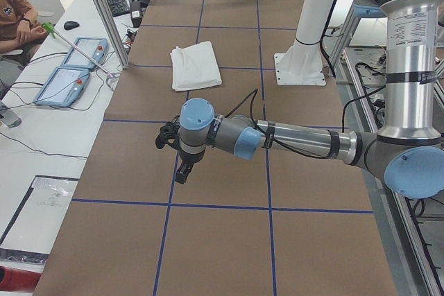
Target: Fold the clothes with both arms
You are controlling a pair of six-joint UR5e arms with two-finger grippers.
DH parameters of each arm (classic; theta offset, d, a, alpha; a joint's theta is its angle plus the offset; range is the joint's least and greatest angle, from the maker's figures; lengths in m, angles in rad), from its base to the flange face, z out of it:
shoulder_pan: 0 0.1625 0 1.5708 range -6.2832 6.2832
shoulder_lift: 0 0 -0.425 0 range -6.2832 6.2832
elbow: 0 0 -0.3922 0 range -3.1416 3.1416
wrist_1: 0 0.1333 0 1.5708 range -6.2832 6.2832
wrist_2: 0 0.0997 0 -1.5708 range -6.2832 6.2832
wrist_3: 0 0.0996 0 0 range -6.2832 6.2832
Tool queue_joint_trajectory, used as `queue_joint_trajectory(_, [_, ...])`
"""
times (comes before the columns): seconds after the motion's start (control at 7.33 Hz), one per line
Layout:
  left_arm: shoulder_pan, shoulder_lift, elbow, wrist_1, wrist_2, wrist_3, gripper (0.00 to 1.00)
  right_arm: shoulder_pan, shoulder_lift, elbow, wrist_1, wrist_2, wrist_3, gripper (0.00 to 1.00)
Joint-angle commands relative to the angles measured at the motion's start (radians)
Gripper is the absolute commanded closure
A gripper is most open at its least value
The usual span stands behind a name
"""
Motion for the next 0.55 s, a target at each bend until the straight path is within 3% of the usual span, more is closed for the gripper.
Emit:
queue_joint_trajectory(0.0, [0.003,-0.010,0.017,-0.017,-0.002,0.004,0.00,0.002,0.002,-0.001,0.054,0.021,-0.013,0.00])
queue_joint_trajectory(0.41, [0.001,-0.004,0.008,-0.054,-0.002,0.006,0.00,0.002,-0.030,0.001,0.072,0.013,-0.003,0.00])
